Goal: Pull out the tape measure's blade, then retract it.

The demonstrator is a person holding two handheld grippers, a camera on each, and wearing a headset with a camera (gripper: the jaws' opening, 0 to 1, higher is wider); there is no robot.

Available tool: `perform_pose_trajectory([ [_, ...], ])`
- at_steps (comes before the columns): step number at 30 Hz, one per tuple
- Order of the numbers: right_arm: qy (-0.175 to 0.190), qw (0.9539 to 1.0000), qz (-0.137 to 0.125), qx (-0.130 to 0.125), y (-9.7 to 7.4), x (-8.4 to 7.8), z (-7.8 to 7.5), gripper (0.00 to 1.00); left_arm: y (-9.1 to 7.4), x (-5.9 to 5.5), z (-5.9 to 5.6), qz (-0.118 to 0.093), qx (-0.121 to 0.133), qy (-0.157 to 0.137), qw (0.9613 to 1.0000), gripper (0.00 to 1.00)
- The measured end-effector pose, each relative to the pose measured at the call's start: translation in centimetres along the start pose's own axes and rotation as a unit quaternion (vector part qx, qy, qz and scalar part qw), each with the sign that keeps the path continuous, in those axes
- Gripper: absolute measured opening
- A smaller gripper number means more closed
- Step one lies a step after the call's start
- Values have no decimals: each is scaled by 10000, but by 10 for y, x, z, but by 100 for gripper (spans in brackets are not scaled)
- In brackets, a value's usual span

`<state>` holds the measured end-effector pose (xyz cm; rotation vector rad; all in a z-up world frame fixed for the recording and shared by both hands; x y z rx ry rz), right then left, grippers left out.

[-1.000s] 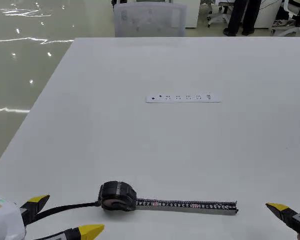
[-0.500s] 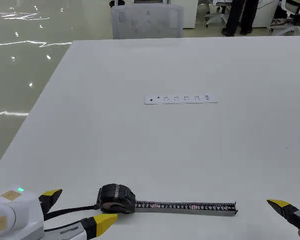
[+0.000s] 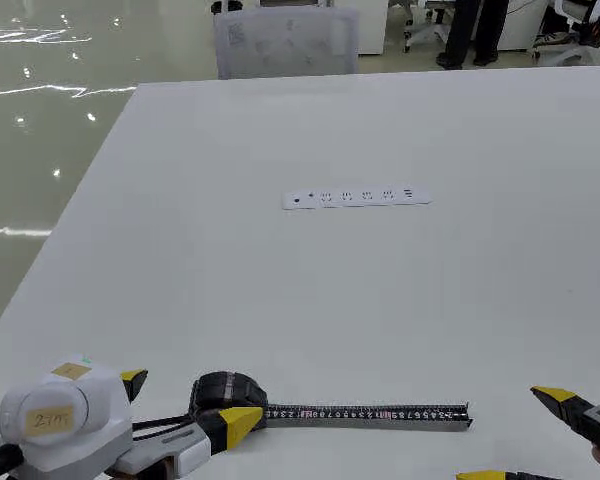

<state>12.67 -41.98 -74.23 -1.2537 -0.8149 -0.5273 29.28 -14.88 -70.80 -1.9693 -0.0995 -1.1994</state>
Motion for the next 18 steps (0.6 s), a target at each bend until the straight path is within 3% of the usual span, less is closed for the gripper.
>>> perform_pose_trajectory([
  [9,-101,9999,6,108,4,6,-1,94,14,-6,0,88,306,-196,9993,93],
  [18,-186,9996,-53,212,9,14,-2,94,24,-11,0,74,431,-440,9981,92],
])
Point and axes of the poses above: the centre of the closed fingertips' face, and the gripper's own axes: y roughly forward along the fingers, z roughly to its left, x roughly out of its top, the point moved 1 cm from there along -y, roughly backward along the fingers, and after that the axes turned 4 degrees about z, right-handed, at the moved point
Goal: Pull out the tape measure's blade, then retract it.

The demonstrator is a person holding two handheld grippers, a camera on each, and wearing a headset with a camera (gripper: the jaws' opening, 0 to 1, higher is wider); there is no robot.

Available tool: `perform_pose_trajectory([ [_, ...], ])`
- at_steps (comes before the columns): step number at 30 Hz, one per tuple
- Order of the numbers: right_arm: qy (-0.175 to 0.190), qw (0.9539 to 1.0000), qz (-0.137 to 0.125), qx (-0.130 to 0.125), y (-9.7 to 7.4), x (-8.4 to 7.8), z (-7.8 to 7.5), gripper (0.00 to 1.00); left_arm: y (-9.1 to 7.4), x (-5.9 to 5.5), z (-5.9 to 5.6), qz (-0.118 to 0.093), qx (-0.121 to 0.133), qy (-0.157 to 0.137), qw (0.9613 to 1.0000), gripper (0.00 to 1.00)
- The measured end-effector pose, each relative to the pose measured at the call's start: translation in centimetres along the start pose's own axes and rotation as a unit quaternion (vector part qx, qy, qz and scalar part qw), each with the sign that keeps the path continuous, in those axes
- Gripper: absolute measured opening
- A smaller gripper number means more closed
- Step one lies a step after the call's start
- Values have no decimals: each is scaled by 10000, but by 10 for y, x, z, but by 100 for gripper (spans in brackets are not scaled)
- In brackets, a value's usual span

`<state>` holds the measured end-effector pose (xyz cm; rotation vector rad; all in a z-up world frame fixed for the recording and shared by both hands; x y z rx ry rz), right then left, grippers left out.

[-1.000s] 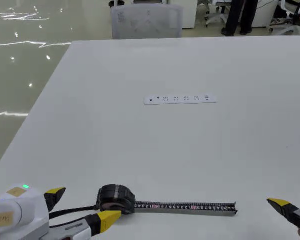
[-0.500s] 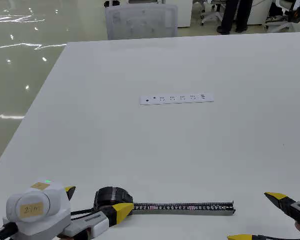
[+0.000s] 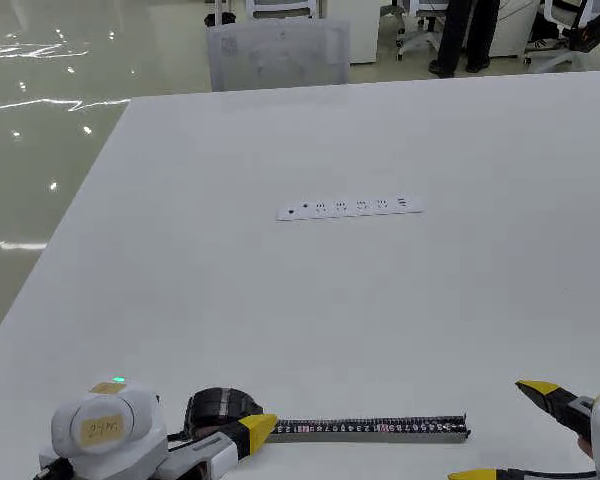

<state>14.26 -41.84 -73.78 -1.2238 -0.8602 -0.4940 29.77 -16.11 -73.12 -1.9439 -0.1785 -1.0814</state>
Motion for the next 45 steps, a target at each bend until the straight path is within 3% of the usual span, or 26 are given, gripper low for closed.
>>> perform_pose_trajectory([
  [12,74,9999,-76,65,2,-2,-5,93,14,-15,7,156,160,-146,9996,91],
  [17,47,9999,-52,77,5,-5,-6,93,18,-13,3,34,117,-228,9997,90],
  [24,53,9999,-36,125,10,-8,-6,93,25,-17,6,23,316,-230,9992,90],
  [29,40,9998,-24,167,14,-11,-6,92,30,-21,8,-34,339,-579,9977,88],
  [34,22,9998,29,214,18,-13,-7,92,31,-26,6,-49,402,-402,9984,82],
  [40,15,9997,22,261,22,-13,-11,92,33,-27,10,-83,488,-485,9976,80],
  [45,16,9996,34,274,25,-14,-14,92,34,-29,6,-77,440,-389,9982,77],
])
Point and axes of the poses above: the centre of the closed fingertips' face, and the gripper's own axes: y roughly forward along the fingers, z roughly to its left, x roughly out of its top, the point moved 1 cm from there along -y, roughly backward along the fingers, and after that the axes turned 4 degrees about z, right-handed, at the moved point
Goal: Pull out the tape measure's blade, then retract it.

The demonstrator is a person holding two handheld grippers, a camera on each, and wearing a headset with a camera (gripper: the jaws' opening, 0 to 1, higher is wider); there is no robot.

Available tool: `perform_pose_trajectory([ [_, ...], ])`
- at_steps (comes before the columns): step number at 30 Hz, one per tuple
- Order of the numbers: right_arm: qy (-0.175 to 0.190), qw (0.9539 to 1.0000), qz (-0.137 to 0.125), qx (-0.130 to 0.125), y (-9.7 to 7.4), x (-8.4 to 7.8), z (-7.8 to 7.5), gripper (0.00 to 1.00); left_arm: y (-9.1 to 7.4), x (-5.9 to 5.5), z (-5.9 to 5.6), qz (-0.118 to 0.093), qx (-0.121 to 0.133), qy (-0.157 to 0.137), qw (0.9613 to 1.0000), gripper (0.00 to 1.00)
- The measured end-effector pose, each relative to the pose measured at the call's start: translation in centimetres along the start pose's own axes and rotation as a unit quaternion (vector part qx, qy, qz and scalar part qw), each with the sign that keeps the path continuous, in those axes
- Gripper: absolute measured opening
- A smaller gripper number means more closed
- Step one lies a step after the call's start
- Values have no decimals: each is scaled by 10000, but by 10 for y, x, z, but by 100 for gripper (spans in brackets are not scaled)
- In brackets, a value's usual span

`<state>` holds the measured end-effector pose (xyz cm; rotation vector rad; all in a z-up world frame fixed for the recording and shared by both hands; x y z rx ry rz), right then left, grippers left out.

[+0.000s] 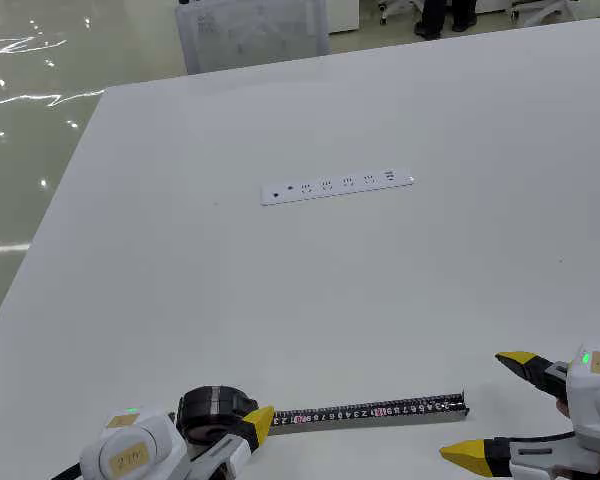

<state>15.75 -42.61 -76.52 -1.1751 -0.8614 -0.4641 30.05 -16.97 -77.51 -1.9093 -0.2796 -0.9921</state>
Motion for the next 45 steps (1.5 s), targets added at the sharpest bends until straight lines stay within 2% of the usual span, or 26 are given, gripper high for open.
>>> perform_pose_trajectory([
  [21,-72,9997,158,161,13,-8,1,89,2,-1,2,-35,86,-39,9999,71],
  [27,-210,9990,210,330,15,-11,5,83,2,-1,4,-68,146,-172,9997,68],
  [30,-210,9987,248,396,15,-14,4,78,2,-2,5,-35,203,-172,9996,66],
  [35,-251,9982,343,416,16,-18,0,76,2,-3,6,0,260,-207,9994,65],
  [45,-300,9980,347,438,19,-17,-3,74,3,-6,8,104,388,-94,9991,61],
])
Point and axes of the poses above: the centre of the closed fingertips' face, and the gripper's own axes: y roughly forward along the fingers, z roughly to its left, x roughly out of its top, the point moved 1 cm from there along -y, roughly backward along the fingers, and after that the axes turned 4 degrees about z, right-handed, at the moved point
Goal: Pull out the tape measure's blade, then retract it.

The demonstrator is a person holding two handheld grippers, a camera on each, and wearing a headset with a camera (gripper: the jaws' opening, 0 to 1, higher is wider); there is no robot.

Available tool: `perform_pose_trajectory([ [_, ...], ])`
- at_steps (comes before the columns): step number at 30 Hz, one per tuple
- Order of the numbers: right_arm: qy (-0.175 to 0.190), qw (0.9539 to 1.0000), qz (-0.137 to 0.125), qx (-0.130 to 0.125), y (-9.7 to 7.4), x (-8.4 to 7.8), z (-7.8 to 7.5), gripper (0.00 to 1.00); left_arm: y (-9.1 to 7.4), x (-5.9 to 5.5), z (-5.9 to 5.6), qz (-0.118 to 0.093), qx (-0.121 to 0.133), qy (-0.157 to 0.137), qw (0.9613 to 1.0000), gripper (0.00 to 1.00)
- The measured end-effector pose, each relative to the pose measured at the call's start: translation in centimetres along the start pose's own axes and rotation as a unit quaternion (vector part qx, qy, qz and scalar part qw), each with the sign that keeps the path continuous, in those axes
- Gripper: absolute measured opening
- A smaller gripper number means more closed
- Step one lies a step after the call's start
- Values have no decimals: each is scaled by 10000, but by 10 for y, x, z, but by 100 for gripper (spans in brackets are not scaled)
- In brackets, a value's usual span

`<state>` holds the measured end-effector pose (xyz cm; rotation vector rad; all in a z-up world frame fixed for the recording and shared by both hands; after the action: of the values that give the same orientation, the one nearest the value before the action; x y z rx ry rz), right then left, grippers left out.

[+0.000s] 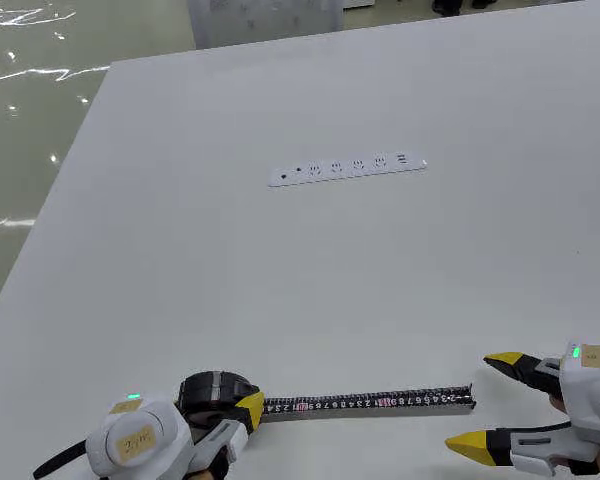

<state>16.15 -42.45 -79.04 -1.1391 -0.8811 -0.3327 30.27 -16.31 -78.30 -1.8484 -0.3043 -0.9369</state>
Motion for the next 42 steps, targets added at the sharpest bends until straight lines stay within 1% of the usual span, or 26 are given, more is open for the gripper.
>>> perform_pose_trajectory([
  [5,-41,10000,8,53,1,0,2,73,0,0,0,22,17,20,10000,61],
  [9,-90,9998,-14,190,2,0,5,69,0,-1,0,58,33,27,10000,61],
  [11,-191,9996,39,216,3,-2,5,65,1,-1,0,67,30,22,10000,61],
  [13,-190,9993,53,322,3,-4,5,60,1,-1,1,68,28,11,10000,61],
  [17,-376,9986,38,371,3,-4,3,51,1,-1,1,71,28,21,10000,61],
  [19,-535,9977,11,425,4,-3,2,47,1,-1,0,77,27,25,10000,61],
  [21,-772,9960,119,437,7,-7,0,44,1,-1,0,75,37,19,10000,61],
  [23,-865,9947,119,538,9,-7,3,43,1,-1,0,66,47,26,10000,61],
  [28,-1097,9926,106,506,12,-5,-1,40,2,-1,1,68,45,28,10000,61],
  [30,-1150,9915,119,595,13,-8,-1,38,2,-1,1,63,46,30,10000,61],
  [32,-1197,9909,90,603,13,-9,-3,36,2,-1,1,61,45,28,10000,61],
  [34,-1222,9904,52,649,14,-10,-3,31,2,-1,1,65,45,29,10000,61],
  [36,-1306,9891,22,673,14,-10,-3,29,2,-1,1,68,42,30,10000,61],
  [39,-1280,9897,19,642,15,-12,-5,27,2,-1,1,71,42,29,10000,61],
  [42,-1398,9882,-29,628,16,-11,-6,20,2,-1,1,72,42,31,10000,61],
])
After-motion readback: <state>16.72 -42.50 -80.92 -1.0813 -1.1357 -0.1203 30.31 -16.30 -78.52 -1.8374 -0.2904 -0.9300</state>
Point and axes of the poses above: the centre of the closed fingertips' face, and the gripper's own axes: y roughly forward along the fingers, z roughly to its left, x roughly out of its top, the point moved 1 cm from there along -y, roughly backward along the fingers, and after that the axes turned 4 degrees about z, right-handed, at the moved point
